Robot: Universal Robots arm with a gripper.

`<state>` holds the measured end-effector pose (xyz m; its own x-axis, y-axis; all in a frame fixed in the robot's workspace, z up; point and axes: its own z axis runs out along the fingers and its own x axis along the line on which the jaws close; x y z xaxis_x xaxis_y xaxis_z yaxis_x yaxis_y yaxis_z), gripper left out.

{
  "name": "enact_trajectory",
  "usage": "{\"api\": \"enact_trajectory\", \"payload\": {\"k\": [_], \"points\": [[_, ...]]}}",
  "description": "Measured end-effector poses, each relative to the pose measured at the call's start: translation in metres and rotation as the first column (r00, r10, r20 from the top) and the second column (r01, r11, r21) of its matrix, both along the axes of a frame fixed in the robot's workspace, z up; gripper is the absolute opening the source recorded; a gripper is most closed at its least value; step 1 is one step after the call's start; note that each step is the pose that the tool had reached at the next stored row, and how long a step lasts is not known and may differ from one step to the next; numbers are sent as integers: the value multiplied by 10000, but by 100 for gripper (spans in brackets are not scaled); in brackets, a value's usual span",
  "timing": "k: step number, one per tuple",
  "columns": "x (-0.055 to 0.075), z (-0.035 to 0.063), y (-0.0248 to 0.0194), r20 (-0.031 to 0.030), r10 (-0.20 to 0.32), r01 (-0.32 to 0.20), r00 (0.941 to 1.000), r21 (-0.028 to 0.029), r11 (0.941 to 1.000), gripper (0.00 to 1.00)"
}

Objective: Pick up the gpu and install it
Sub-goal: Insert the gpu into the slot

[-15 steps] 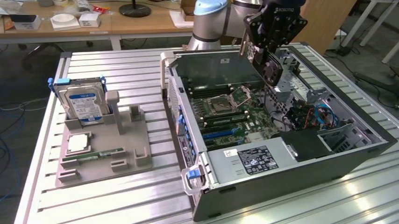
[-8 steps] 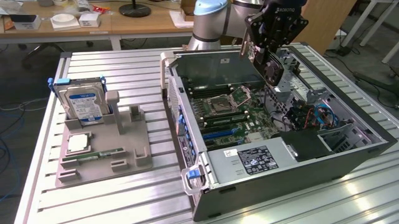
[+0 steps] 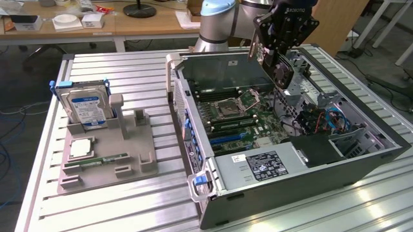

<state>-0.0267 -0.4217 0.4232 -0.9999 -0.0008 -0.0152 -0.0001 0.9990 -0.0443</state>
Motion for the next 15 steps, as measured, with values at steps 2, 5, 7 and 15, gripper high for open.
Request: {"api": "enact_trajectory", "payload": {"k": [2, 5, 7, 15], "points": [[0, 0, 0, -1, 22, -22, 10000, 0, 10000, 26], [-2, 0, 0, 0, 203, -203, 9998, 0, 9998, 26], [-4, 0, 0, 0, 381, -381, 9993, -1, 9993, 26], [-10, 0, -2, -1, 1045, -1045, 9945, 0, 9945, 26]]}}
